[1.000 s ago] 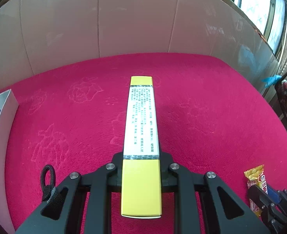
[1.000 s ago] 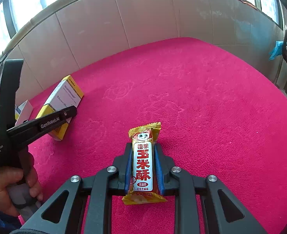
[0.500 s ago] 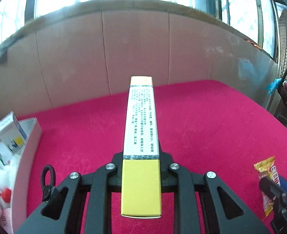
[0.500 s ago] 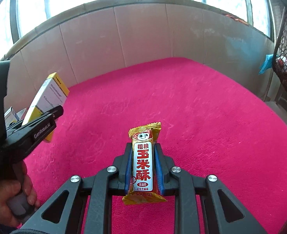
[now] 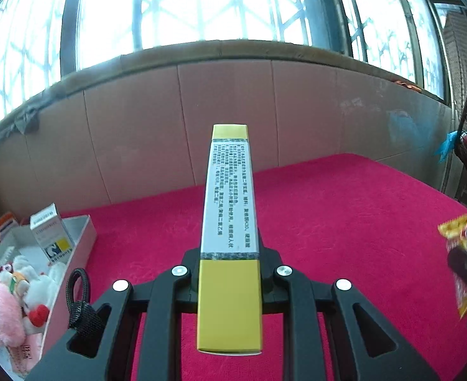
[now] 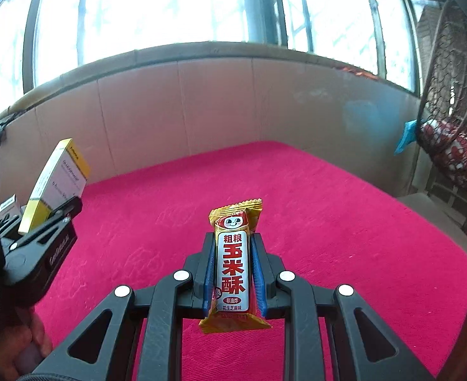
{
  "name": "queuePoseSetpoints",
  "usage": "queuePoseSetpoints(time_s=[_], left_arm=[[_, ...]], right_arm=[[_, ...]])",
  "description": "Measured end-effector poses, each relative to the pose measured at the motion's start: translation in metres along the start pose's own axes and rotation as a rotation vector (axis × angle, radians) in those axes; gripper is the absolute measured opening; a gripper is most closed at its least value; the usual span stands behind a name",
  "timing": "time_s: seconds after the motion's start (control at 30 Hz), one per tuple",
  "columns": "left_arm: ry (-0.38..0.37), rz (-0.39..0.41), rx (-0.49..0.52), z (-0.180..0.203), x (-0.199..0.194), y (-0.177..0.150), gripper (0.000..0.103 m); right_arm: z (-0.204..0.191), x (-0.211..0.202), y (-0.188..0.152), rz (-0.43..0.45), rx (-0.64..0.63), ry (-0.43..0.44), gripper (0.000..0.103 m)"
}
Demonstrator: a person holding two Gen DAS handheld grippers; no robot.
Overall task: Organize objects
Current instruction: 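Carry the yellow-and-white box with the left tool while the right tool carries the snack bar to the tray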
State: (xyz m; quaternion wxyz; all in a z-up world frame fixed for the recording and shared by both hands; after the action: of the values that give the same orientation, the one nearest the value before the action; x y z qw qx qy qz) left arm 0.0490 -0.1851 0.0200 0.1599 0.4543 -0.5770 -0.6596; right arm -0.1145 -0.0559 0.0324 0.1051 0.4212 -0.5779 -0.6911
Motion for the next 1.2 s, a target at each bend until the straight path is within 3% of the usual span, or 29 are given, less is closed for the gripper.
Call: queuePoseSetpoints(time_s=[0.37, 0.7, 0.9, 1.2], left_arm=[[-0.041, -0.052, -0.115, -0.033, -0.03, -0.014, 0.02], [-0.11, -0.016, -0.081, -0.034, -0.081, -0.008, 0.02], [-0.104, -0.011, -0.092, -0.047, -0.095, -0.002, 0.02], [-0.087, -0.005, -0.123, -0.068, -0.107, 0.001, 0.02]], right_arm=[[-0.005, -0.011, 0.009, 0.074, -0.047, -0.033, 0.023], [-0.011, -0.024, 0.004, 0.075, -0.026, -0.044, 0.023], [-0.023, -0.027, -0.001, 0.031, -0.01, 0.005, 0.023], [-0.059, -0.05, 0.005, 0.052, -0.079, 0.056, 0.023]])
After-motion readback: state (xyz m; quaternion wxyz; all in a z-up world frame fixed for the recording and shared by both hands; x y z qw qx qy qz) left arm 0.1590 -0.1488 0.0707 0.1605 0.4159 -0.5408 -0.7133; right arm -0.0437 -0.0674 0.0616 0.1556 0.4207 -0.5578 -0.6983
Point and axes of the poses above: each gripper's, at about its wrist camera, not at the fingertips, and x roughly the way its jaws point, z to its right, y to its top, the point moved 8 cm from there along x, roughly the way its jaws point, and after that the axes turned 4 degrees about -y, right-handed, at the moved point
